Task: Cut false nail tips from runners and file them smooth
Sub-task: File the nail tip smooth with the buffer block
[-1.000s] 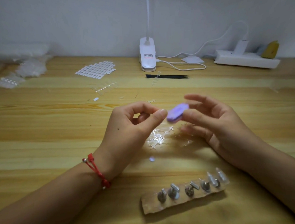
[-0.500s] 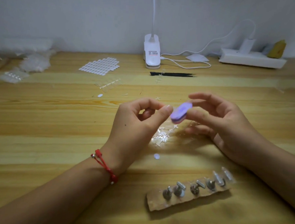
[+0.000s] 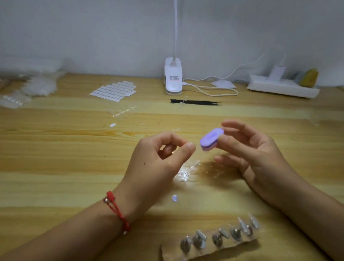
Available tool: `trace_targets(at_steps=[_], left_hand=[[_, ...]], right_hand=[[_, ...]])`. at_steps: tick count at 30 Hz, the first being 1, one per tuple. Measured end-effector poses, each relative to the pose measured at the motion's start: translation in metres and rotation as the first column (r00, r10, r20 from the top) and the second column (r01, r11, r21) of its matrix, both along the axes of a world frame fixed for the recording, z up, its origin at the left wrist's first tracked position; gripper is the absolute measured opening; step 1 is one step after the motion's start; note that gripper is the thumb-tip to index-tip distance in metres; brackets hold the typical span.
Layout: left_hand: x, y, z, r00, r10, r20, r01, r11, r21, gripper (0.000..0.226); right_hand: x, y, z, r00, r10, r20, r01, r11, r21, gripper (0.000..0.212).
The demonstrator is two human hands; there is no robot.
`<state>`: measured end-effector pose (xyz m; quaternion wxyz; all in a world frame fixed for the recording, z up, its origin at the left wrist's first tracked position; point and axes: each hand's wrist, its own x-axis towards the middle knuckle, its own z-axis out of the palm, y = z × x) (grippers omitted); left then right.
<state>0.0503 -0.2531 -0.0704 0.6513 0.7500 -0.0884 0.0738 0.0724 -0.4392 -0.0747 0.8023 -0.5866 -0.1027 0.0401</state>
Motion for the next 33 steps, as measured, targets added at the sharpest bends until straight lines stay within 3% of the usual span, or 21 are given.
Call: trace_targets(at_steps=[3, 6, 8, 10, 12, 15, 21, 24, 27, 33], left_hand=[[0.001, 0.0, 0.0, 1.0, 0.002, 0.003, -0.002, 1.0, -0.006, 0.015], [0.0, -0.001, -0.003, 0.999, -0.044, 0.016, 0.043, 0.996, 0.077, 0.016], [-0.003, -0.001, -0.001, 0.999, -0.038, 0.031, 0.037, 0.998, 0.04, 0.016], [-0.002, 0.0, 0.0, 1.0, 0.013, 0.024, -0.012, 1.0, -0.02, 0.015], [0.0, 0.001, -0.001, 0.997, 0.038, 0.066, -0.041, 0.998, 0.039, 0.016], [0.002, -0.001, -0.006, 0.978, 0.018, 0.208, -0.078, 0.956, 0.283, 0.021], [0.004, 0.003, -0.005, 0.991, 0.016, 0.133, -0.04, 0.983, 0.18, 0.012], [0.004, 0.002, -0.008, 0.994, -0.031, 0.102, 0.008, 0.975, 0.223, 0.012], [0.004, 0.001, -0.009, 0.998, -0.031, 0.063, 0.016, 0.976, 0.216, 0.012], [0.004, -0.001, -0.006, 0.989, 0.027, 0.147, -0.065, 0.964, 0.258, 0.013]], right_hand=[[-0.004, 0.005, 0.0, 0.996, 0.068, 0.058, -0.059, 0.987, -0.152, 0.029], [0.002, -0.001, -0.001, 1.0, -0.013, -0.026, 0.014, 0.999, 0.04, 0.029], [0.002, -0.006, 0.001, 0.996, -0.056, -0.067, 0.064, 0.99, 0.123, 0.032], [-0.002, -0.005, 0.002, 0.999, -0.028, -0.034, 0.028, 1.0, 0.003, 0.031], [-0.006, 0.0, 0.002, 0.999, 0.034, 0.03, -0.029, 0.989, -0.142, 0.031], [-0.003, -0.004, 0.002, 0.999, -0.004, 0.049, 0.009, 0.995, -0.102, 0.038], [-0.002, -0.005, 0.004, 1.0, 0.006, 0.023, -0.002, 0.988, -0.151, 0.046], [-0.003, -0.004, 0.003, 0.997, 0.066, 0.036, -0.056, 0.971, -0.233, 0.041], [-0.001, -0.005, 0.002, 0.999, -0.009, 0.032, 0.014, 0.987, -0.163, 0.029], [-0.006, -0.001, 0.002, 0.991, 0.1, 0.084, -0.075, 0.963, -0.258, 0.026]])
